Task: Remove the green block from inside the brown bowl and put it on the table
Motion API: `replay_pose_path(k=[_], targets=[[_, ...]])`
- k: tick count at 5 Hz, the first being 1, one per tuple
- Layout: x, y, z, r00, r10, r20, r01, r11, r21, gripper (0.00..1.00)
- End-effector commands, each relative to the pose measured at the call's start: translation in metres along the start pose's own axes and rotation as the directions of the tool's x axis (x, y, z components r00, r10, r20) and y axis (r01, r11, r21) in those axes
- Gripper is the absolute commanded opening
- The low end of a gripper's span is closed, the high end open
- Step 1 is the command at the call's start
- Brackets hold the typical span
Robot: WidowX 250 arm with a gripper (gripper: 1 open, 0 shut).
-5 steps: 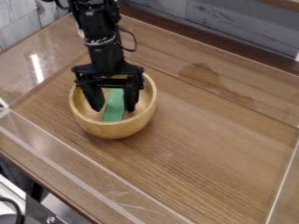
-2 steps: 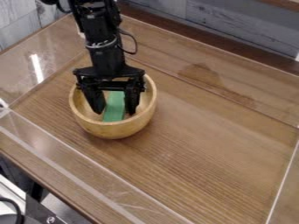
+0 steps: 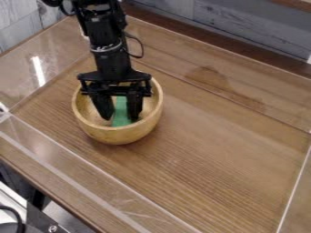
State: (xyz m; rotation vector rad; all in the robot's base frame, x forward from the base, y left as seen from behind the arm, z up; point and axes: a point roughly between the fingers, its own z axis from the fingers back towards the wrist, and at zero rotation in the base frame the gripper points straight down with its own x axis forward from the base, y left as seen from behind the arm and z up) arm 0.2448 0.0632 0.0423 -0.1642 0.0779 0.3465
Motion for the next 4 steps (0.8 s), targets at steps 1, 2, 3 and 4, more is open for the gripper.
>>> replay_pose_path(k=[1, 2, 3, 4], targets=[[0.0037, -0.0027, 0.0101, 0.999, -0.005, 0.036, 0.005, 1.0, -0.003, 0.0], [0.0015, -0.0049, 0.0111, 0.999, -0.006, 0.032, 0.006, 1.0, -0.005, 0.0], [-0.001, -0.0075, 0.0126, 1.0, -0.007, 0.029, 0.007, 1.0, -0.008, 0.0], [-0.0035, -0.0105, 0.0141, 1.0, -0.008, 0.024, 0.008, 1.0, -0.012, 0.0]])
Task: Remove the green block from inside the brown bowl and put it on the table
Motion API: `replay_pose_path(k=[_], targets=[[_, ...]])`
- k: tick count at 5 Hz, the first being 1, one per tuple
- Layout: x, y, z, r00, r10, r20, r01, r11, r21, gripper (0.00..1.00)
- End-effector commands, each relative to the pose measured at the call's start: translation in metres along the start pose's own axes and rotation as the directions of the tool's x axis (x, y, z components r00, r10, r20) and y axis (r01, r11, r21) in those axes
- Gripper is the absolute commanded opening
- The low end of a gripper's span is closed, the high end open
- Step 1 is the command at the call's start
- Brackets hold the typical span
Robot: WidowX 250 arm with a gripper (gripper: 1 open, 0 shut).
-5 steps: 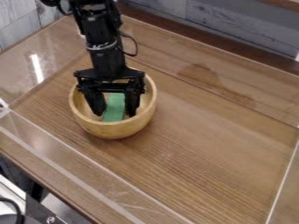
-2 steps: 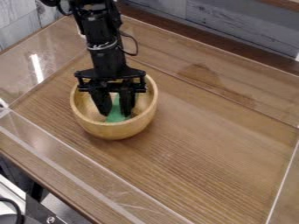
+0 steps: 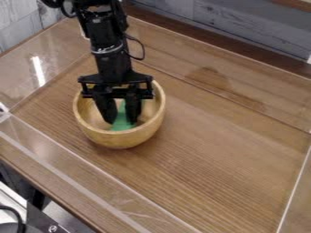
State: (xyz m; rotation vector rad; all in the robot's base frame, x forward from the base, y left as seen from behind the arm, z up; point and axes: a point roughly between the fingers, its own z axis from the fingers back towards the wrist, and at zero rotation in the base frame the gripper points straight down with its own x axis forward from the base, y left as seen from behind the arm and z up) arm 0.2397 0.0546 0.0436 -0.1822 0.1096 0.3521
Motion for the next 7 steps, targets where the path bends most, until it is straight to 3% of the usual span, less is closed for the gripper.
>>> replay_pose_path(k=[1, 7], targets=[[0.001, -0.008, 0.016, 0.999, -0.018, 0.051, 0.019, 1.0, -0.005, 0.0], [-0.014, -0.039, 0.012, 0.998, -0.048, 0.028, 0.049, 0.998, -0.045, 0.0]])
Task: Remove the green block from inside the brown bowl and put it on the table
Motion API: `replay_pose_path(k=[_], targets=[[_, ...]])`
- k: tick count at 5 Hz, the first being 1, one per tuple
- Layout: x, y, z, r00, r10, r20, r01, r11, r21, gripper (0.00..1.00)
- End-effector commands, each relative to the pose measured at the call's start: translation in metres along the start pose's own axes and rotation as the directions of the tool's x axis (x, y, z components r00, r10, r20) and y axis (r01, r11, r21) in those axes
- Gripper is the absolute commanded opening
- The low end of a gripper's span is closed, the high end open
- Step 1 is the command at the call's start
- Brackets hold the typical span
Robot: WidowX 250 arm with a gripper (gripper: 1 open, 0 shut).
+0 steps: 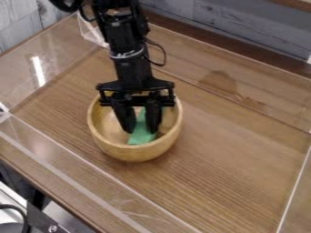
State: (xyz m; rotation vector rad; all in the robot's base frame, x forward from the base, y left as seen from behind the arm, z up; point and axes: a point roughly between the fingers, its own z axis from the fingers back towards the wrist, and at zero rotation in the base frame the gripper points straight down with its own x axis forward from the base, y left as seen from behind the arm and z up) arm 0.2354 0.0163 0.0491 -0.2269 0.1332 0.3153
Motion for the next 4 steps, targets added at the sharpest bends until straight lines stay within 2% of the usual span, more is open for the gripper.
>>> replay_pose_path(k=[1, 4], targets=[[0.002, -0.009, 0.013, 0.998, -0.022, 0.061, 0.023, 1.0, -0.01, 0.0], [-0.003, -0.023, 0.008, 0.997, -0.053, 0.06, 0.054, 0.998, -0.015, 0.0]])
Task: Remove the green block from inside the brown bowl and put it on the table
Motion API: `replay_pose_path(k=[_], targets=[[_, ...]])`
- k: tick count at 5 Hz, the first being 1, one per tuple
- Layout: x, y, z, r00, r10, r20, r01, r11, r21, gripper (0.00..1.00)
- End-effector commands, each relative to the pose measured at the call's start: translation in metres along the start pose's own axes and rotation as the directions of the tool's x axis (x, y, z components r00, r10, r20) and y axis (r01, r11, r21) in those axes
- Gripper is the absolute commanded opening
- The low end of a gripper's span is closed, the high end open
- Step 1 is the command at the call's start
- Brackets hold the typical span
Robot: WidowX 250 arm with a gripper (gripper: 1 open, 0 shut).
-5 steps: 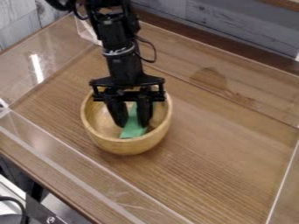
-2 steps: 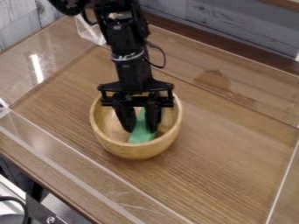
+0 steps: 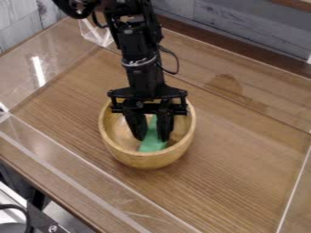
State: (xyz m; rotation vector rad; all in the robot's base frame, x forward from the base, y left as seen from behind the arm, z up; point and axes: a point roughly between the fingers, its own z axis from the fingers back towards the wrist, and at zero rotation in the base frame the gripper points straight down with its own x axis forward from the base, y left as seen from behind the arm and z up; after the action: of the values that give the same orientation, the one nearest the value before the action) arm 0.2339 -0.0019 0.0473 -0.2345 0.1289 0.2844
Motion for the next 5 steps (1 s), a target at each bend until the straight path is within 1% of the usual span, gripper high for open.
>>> replay_pose_path(k=[1, 4, 5], targets=[[0.0025, -0.0103, 0.0121, 0.998, -0.03, 0.058, 0.031, 0.999, -0.009, 0.0], [-0.0003, -0.0158, 0.0101, 0.997, -0.051, 0.053, 0.052, 0.999, -0.012, 0.0], [-0.0038, -0.0198, 0.0143, 0.998, -0.02, 0.058, 0.022, 1.0, -0.022, 0.0]])
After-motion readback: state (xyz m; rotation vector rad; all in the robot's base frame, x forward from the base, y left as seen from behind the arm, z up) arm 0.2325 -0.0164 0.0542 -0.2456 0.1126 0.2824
